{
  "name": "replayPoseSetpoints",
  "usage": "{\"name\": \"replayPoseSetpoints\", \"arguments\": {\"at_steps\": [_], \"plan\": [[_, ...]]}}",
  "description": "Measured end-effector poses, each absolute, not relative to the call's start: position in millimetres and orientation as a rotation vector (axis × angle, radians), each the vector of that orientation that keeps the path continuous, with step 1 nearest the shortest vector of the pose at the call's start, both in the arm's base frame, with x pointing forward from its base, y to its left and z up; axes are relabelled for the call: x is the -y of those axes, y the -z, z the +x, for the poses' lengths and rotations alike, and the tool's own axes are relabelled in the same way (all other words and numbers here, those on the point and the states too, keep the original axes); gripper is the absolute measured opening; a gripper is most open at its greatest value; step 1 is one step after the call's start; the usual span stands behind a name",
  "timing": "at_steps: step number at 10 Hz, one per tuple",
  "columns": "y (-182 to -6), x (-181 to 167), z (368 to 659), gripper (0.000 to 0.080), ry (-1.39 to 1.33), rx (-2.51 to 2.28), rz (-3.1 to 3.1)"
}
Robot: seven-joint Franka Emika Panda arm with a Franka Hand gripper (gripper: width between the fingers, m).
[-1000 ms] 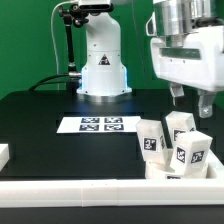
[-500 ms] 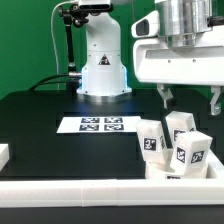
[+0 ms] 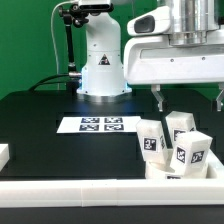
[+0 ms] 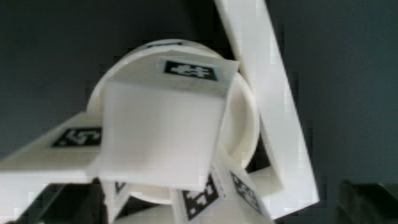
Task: Assemble stool
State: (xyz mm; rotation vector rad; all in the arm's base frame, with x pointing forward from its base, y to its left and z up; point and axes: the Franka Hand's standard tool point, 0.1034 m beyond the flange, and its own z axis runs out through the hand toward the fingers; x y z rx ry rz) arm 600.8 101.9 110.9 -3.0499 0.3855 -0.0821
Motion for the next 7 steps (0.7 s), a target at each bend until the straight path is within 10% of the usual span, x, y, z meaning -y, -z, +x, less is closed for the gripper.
{"name": "replayPoseSetpoints", "arguments": {"at_steps": [7], "plan": [[-104.1,-92,598,0.0649,0.080,0.416,-3.087]]}}
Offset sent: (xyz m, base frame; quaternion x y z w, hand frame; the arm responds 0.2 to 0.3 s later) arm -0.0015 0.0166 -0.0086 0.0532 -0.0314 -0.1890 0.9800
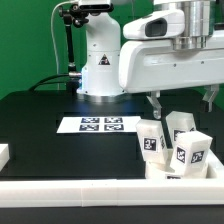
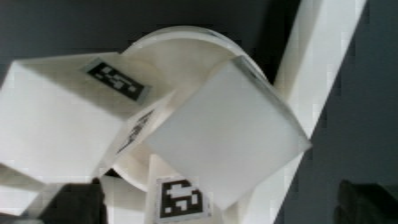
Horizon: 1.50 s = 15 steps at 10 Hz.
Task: Assemble stool
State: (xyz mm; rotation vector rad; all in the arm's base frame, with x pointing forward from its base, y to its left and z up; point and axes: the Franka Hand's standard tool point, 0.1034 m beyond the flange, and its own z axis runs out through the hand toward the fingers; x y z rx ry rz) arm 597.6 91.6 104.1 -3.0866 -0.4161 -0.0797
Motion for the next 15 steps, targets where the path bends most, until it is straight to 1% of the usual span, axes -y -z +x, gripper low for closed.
{"name": "replayPoseSetpoints", "arguments": {"at_steps": [1,4,5,9,12,15], "plan": [[-104.2,-90,598,0.0649,0.079,0.530,-3.081],[-100.2,-107,595,0.0649,0.076,1.113,-2.956],[-100.5,-115,592,0.0649,0.066,1.229,-2.911],[-100.3,-114,593,0.0649,0.073,1.245,-2.906],[-86.7,-110,589,0.0649,0.071,1.244,-2.914],[-84.2,-108,589,0.0649,0.066,1.234,-2.920]]}}
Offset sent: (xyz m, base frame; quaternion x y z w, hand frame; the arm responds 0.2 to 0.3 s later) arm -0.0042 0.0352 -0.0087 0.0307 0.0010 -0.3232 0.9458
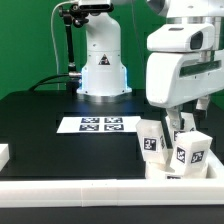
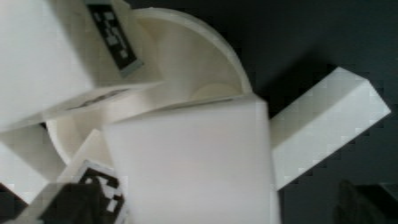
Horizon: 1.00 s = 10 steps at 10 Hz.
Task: Assemble stool
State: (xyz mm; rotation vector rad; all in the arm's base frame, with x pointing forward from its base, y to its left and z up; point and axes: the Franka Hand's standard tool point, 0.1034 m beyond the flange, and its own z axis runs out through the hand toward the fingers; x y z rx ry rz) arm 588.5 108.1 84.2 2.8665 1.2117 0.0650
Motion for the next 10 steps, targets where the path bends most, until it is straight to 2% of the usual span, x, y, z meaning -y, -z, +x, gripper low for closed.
{"name": "replayPoseSetpoints", "arguments": {"at_steps": [2,3,4,6,10], "plan": [[-84.2,-107,589,0.0392,-0.065,-1.205,2.869],[-84.5,-106,589,0.0392,-0.067,-1.202,2.870],[-84.5,-106,589,0.0338,-0.067,-1.191,2.874],[-84.5,-106,589,0.0338,-0.068,-1.105,2.910],[-86.6,-96,589,0.0338,0.023,-0.531,3.104]]}}
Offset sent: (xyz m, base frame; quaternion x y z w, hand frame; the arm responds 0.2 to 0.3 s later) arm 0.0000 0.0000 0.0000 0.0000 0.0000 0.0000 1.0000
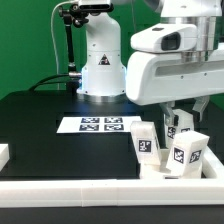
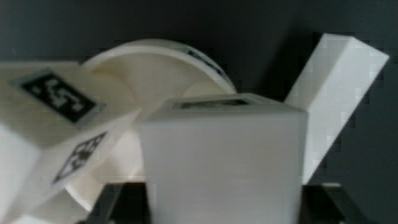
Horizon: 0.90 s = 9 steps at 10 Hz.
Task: Assemble stool
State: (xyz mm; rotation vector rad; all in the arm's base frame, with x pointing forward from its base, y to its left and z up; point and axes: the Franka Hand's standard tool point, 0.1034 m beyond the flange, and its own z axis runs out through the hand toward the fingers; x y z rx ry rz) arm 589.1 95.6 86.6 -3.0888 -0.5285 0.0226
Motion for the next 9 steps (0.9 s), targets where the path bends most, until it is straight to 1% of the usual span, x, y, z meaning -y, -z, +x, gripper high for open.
{"name": "replayPoseSetpoints", "arguments": {"at_steps": [3,9], "plan": [[-85.1,-88.6,596.2,0.0340,-0.016,0.035,-3.114],[-85.2,-89.5,596.5,0.0340,-0.023,-0.651,-3.048]]}}
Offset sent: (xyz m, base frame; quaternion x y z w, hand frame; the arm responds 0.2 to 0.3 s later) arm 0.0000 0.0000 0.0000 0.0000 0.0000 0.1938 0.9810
